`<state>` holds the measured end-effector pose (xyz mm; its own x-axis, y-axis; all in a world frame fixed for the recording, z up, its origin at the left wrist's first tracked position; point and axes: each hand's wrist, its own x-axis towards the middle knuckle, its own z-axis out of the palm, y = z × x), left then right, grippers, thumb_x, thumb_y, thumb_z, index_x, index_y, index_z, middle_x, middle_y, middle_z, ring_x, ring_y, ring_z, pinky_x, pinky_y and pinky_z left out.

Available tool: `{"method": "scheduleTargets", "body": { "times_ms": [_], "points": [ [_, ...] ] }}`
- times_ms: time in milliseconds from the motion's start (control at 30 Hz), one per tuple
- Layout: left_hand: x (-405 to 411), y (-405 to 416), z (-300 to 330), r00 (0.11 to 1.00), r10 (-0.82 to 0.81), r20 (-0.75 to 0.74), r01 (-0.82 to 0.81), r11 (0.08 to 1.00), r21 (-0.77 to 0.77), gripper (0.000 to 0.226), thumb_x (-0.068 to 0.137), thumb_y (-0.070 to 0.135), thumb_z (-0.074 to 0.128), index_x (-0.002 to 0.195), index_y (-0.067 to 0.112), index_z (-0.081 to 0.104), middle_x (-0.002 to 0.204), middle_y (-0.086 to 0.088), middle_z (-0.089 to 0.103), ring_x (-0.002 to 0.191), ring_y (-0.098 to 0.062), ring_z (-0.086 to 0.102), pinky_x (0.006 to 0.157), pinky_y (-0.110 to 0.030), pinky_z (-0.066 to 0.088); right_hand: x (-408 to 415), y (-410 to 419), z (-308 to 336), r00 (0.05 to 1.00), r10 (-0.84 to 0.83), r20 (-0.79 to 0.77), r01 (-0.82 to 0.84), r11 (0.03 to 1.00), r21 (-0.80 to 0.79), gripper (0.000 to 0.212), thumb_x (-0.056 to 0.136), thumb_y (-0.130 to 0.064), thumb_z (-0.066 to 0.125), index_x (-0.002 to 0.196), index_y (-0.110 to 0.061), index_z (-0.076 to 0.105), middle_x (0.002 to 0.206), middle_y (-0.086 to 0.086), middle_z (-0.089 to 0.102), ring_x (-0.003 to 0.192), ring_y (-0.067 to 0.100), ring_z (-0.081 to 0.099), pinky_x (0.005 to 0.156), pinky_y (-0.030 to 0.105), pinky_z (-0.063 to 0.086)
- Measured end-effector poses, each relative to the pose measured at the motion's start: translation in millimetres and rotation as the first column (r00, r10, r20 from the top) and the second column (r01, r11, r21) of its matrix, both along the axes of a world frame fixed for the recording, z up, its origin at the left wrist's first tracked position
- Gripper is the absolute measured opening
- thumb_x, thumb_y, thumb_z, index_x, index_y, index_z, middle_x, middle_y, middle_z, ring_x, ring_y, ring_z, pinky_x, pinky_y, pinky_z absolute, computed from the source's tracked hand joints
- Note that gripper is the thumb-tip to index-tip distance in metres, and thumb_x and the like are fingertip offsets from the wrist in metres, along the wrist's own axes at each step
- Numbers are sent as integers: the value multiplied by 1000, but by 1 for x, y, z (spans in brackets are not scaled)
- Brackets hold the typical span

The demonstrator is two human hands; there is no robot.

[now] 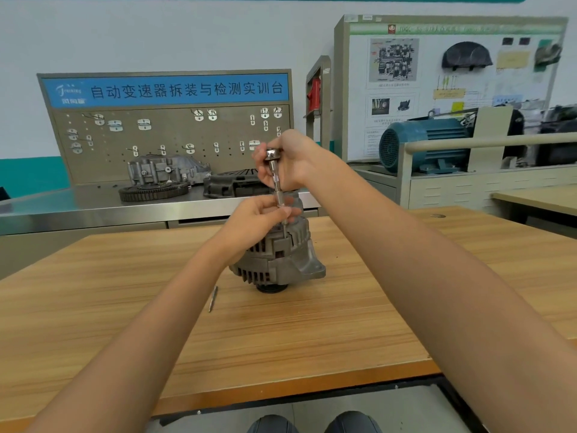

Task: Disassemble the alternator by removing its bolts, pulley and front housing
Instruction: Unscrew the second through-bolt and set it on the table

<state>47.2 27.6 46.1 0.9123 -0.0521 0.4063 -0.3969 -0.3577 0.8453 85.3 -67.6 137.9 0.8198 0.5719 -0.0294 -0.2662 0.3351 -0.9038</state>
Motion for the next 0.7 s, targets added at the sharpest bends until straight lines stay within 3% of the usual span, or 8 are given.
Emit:
{"method": "scheduleTargets", "body": {
  "times_ms": [133, 233, 367, 433, 500, 633, 700],
  "points": [
    [3, 7, 6, 994, -101, -51, 93, 985, -142, 20, 92, 6, 55, 109, 12, 65, 105, -4, 72, 100, -15, 68, 90, -24, 51, 4, 2, 1, 1000, 2, 31, 0, 996, -93, 23, 92, -6, 30, 91, -7, 52, 43, -10, 38, 30, 4, 33, 37, 16, 25],
    [4, 8, 10, 994, -94, -57, 87, 990, -112, 17, 88, 5, 61, 102, 10, 68, 96, -4, 74, 92, -15, 70, 77, -18, 54, 4, 2, 3, 998, -40, 51, 47, 988, -150, 25, 91, -7, 30, 87, -9, 55, 39, -12, 32, 28, 3, 27, 35, 15, 22],
    [4, 4, 15, 994, 105, 4, -105, 994, -24, 11, 79, 8, 72, 90, 7, 69, 68, 6, 72, 65, 0, 68, 57, -5, 46, -2, 17, 1, 953, -292, 84, 300, 949, -102, 29, 96, -16, 28, 73, -14, 45, 42, -6, 38, 33, 5, 30, 35, 14, 20],
    [4, -2, 15, 962, 259, 82, -265, 962, 71, 14, 78, 8, 73, 74, 13, 61, 59, 7, 63, 52, -1, 59, 49, -6, 42, -3, 26, -2, 891, -440, 114, 443, 896, -5, 21, 98, -16, 34, 79, -12, 43, 59, 0, 41, 45, 9, 35, 38, 19, 26],
    [4, -7, 14, 936, 325, 132, -343, 929, 142, 24, 79, 10, 71, 66, 15, 51, 60, 3, 51, 53, -7, 47, 52, -13, 39, -2, 29, -4, 860, -499, 107, 498, 866, 40, 18, 97, -12, 37, 79, -12, 40, 66, 2, 40, 51, 11, 36, 44, 21, 30],
    [0, -9, 16, 970, 236, 53, -241, 961, 133, 12, 86, 14, 64, 93, 4, 62, 77, 0, 64, 69, -9, 58, 74, -34, 49, -4, 23, 1, 860, -509, -21, 510, 860, 29, 12, 94, -9, 37, 97, -6, 48, 64, 1, 41, 51, 10, 35, 45, 19, 27],
    [-2, -6, 16, 993, 120, 12, -121, 988, 98, 17, 91, 9, 57, 107, 4, 63, 85, 5, 70, 71, 2, 65, 74, -22, 51, -3, 21, 2, 870, -494, 5, 494, 870, 6, 14, 95, -9, 36, 95, -7, 49, 61, 1, 40, 47, 9, 34, 41, 18, 25]
  ]
}}
